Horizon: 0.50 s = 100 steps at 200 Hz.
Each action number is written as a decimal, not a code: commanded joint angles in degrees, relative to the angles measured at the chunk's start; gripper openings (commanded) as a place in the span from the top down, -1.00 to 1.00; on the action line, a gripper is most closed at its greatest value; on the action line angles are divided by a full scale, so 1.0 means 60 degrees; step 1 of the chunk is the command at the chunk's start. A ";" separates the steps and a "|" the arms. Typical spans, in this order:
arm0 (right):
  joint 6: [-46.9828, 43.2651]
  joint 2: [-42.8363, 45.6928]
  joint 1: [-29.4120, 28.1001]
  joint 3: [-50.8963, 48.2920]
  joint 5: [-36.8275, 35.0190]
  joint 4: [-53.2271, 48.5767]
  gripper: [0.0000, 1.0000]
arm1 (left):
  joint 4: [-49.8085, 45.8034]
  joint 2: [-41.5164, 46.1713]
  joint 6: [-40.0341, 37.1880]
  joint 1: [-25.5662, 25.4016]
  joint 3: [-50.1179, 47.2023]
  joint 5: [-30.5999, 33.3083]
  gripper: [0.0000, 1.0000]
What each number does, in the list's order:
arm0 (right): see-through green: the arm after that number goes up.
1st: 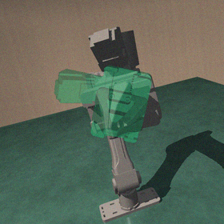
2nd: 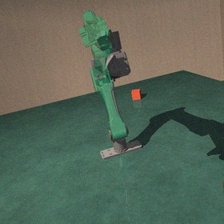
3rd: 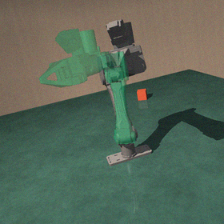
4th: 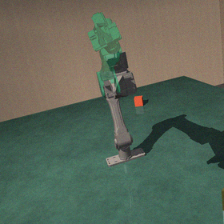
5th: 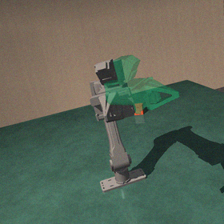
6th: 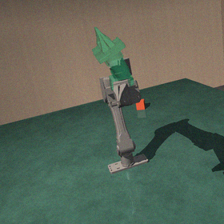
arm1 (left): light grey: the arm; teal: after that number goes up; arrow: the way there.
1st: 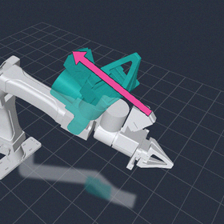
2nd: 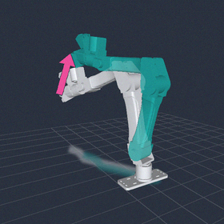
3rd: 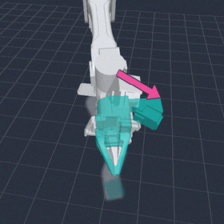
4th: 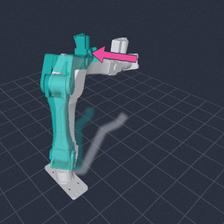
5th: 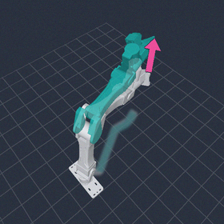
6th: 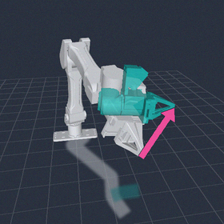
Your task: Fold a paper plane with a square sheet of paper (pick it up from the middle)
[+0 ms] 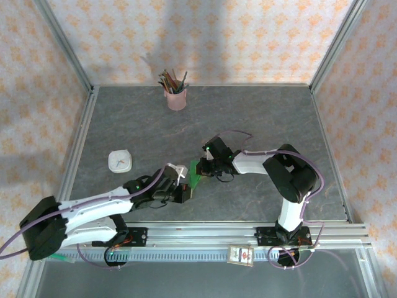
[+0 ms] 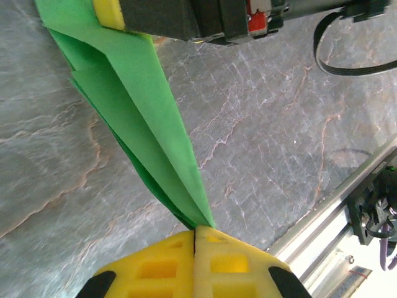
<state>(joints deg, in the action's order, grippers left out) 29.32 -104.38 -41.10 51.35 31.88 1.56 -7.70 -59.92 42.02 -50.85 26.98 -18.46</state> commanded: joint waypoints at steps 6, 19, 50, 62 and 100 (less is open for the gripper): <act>-0.0118 -0.0971 0.0068 -0.0451 -0.1449 -0.1413 0.81 | -0.1310 0.1412 -0.0008 0.0092 -0.0405 0.0698 0.98; -0.0137 -0.1009 0.0068 -0.0407 -0.1473 -0.1460 0.81 | -0.1306 0.1998 0.0070 0.0109 -0.0427 0.0827 0.96; -0.0135 -0.1020 0.0068 -0.0426 -0.1492 -0.1414 0.81 | 0.0122 0.1847 0.0224 0.0125 -0.0261 0.0434 0.86; -0.0139 -0.1011 0.0068 -0.0436 -0.1507 -0.1440 0.81 | 0.0604 0.0876 0.0174 0.0124 -0.0006 0.0050 0.88; -0.0139 -0.0974 0.0086 -0.0458 -0.1500 -0.1406 0.81 | 0.1608 -0.1443 -0.0293 0.0178 0.0643 -0.0232 0.93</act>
<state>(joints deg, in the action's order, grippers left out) 29.30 -104.62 -41.10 51.62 31.88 1.52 -3.90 -64.49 41.93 -50.48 28.82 -18.90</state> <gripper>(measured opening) 0.096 0.062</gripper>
